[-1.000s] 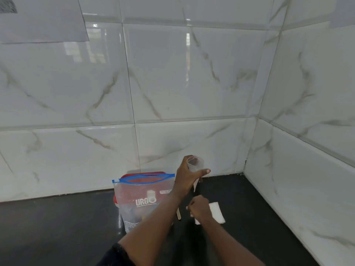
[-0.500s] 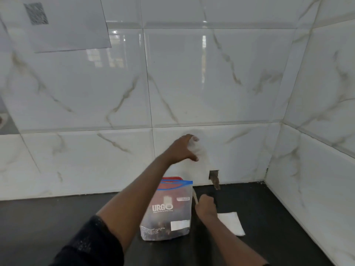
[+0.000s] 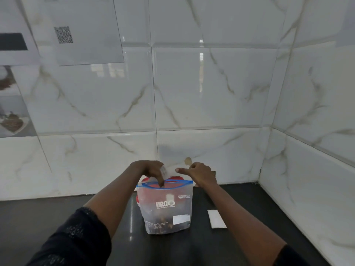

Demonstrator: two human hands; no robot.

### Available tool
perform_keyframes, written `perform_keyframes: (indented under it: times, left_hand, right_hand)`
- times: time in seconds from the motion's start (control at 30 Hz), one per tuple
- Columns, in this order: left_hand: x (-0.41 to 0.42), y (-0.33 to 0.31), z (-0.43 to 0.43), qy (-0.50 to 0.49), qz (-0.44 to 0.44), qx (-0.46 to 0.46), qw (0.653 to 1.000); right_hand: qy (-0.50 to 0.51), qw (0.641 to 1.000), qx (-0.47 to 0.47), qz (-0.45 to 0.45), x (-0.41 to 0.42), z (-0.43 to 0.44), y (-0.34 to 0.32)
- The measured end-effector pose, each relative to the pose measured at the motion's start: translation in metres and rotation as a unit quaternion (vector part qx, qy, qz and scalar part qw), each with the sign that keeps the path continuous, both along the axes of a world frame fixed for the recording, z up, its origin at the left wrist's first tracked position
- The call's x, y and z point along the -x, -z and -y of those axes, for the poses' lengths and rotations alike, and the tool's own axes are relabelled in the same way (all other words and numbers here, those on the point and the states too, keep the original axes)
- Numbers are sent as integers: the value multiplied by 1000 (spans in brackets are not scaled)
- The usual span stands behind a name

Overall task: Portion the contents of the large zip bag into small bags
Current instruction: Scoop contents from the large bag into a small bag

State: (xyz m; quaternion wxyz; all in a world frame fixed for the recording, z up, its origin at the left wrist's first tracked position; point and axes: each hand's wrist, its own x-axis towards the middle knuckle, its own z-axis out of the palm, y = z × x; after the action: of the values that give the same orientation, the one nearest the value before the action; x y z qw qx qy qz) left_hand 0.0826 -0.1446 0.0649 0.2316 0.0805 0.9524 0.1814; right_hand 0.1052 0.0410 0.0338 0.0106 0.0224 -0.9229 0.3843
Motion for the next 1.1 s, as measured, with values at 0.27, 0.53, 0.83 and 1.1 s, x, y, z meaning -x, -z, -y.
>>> perform_keyframes:
  times: [0.27, 0.53, 0.83, 1.1]
  left_hand:
    - [-23, 9, -19, -26, -131, -52, 990]
    - [-48, 12, -69, -116, -317, -199, 920]
    - [-91, 70, -112, -49, -223, -196, 954]
    - [-117, 73, -144, -51, -274, -158, 947]
  right_hand:
    - [24, 1000, -15, 12, -30, -9, -1]
    - [164, 976, 96, -108, -54, -27, 7]
    - [261, 956, 132, 0, -95, -56, 67]
    - [248, 967, 44, -41, -134, -91, 81]
